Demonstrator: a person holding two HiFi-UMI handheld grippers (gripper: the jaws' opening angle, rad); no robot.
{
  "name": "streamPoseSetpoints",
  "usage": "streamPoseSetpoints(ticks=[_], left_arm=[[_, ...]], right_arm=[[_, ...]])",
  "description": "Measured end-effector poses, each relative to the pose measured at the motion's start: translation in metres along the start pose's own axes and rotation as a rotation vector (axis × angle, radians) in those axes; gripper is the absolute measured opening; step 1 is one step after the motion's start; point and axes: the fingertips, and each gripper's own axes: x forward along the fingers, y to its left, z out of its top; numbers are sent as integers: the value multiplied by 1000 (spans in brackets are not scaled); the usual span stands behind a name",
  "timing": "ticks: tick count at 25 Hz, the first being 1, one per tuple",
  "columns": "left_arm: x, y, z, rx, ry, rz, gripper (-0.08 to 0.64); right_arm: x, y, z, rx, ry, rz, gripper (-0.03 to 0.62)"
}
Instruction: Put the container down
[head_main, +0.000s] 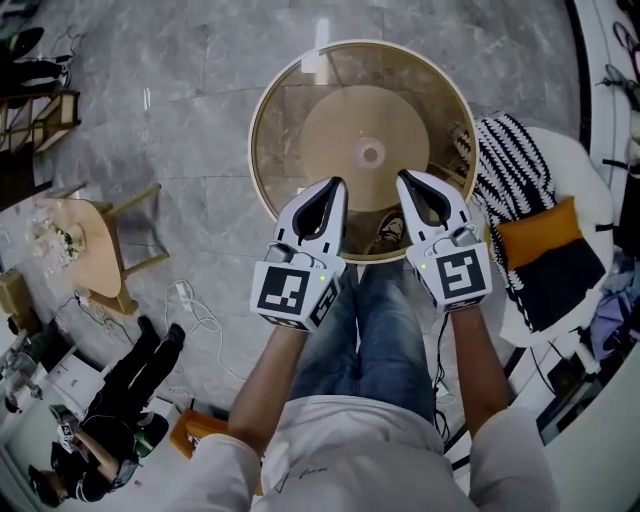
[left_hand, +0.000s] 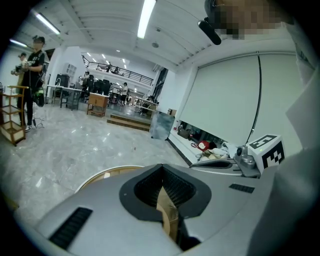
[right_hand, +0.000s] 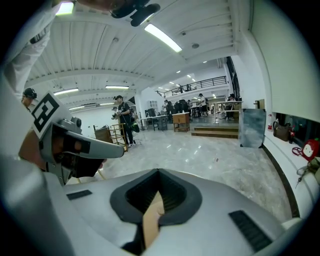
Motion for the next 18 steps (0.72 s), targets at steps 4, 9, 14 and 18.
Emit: streamPoseSetpoints(ticks=[4, 9, 14, 18], left_arm=[[-7, -3, 6, 5, 4, 1, 17], [-18, -12, 22, 3, -30, -3, 17], [-26, -19, 35, 11, -51, -10, 17], [-38, -22, 46, 1, -66, -9, 17]], right_arm=[[-9, 3, 16, 1, -16, 15, 17], [-22, 12, 29, -12, -24, 35, 17], [-31, 14, 39, 5, -34, 32, 17], [-43, 18, 51, 2, -38, 22, 17]])
